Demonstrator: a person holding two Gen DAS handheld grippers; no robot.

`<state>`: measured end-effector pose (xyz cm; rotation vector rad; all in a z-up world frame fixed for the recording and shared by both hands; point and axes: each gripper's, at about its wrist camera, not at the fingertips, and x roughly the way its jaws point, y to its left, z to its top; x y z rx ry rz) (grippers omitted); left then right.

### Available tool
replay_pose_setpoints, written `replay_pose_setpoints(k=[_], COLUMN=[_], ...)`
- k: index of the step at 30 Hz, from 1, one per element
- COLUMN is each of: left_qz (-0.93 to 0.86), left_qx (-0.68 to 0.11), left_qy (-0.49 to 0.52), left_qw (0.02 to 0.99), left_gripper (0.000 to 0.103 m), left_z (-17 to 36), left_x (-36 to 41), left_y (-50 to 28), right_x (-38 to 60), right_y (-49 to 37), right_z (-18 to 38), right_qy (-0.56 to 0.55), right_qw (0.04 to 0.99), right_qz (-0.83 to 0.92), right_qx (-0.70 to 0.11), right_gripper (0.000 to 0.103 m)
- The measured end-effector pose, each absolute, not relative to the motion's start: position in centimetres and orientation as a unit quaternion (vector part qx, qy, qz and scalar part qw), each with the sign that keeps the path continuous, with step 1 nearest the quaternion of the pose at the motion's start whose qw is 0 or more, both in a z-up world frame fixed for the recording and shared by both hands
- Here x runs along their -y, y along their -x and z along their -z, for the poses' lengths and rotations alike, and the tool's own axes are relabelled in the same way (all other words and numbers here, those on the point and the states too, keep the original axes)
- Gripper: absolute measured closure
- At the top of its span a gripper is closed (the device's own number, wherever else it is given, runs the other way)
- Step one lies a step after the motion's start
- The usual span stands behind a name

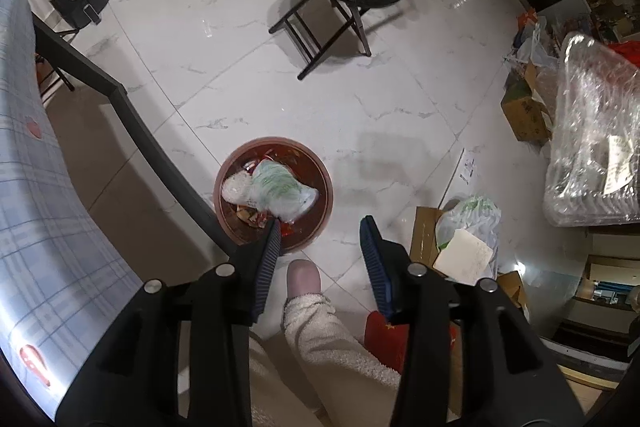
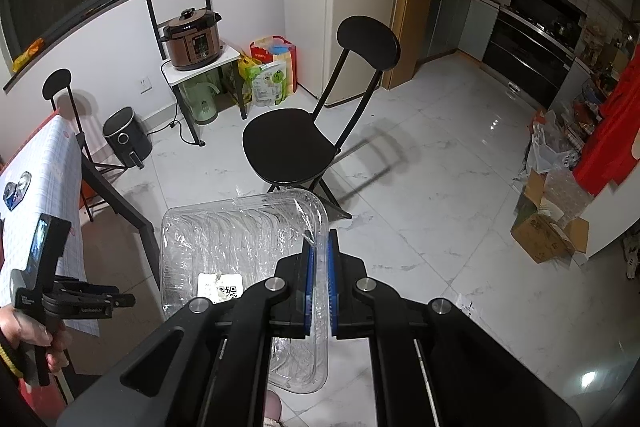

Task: Collect trash
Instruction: 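Open both tools to drop the bag and tray into the basin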

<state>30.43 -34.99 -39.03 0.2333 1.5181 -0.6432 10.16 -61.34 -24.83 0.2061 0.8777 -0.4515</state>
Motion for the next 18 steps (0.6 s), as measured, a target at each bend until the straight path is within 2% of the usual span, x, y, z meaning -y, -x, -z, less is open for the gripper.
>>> replay_pose_setpoints(k=[4,6,10,12,13,18], left_qz=[0.290,0.293,0.285,0.275,0.271,0.245], left_qx=[-0.648,-0.624,-0.579,-0.559,-0.549,-0.516], left_qy=[-0.099,-0.096,-0.094,-0.092,-0.091,-0.084], left_qw=[0.697,0.718,0.758,0.777,0.786,0.817], left_gripper=[0.056,0.048,0.038,0.023,0.020,0.017], left_z=[36.5,34.3,30.2,28.3,27.5,24.3], left_x=[34.2,33.3,30.7,29.1,28.2,23.8], left_y=[-30.6,-30.6,-30.6,-30.6,-30.5,-30.0], right_x=[60.8,60.2,57.9,56.4,55.6,50.5], right_y=[-10.4,-10.8,-12.4,-13.6,-14.1,-17.4], right_z=[25.3,25.9,28.1,29.3,29.9,33.1], right_qy=[-0.090,-0.084,-0.058,-0.042,-0.032,0.035], right_qw=[0.873,0.870,0.861,0.855,0.852,0.837], right_qz=[0.213,0.210,0.191,0.176,0.170,0.132], right_qx=[-0.429,-0.438,-0.468,-0.486,-0.493,-0.530], right_gripper=[0.096,0.096,0.096,0.097,0.096,0.096])
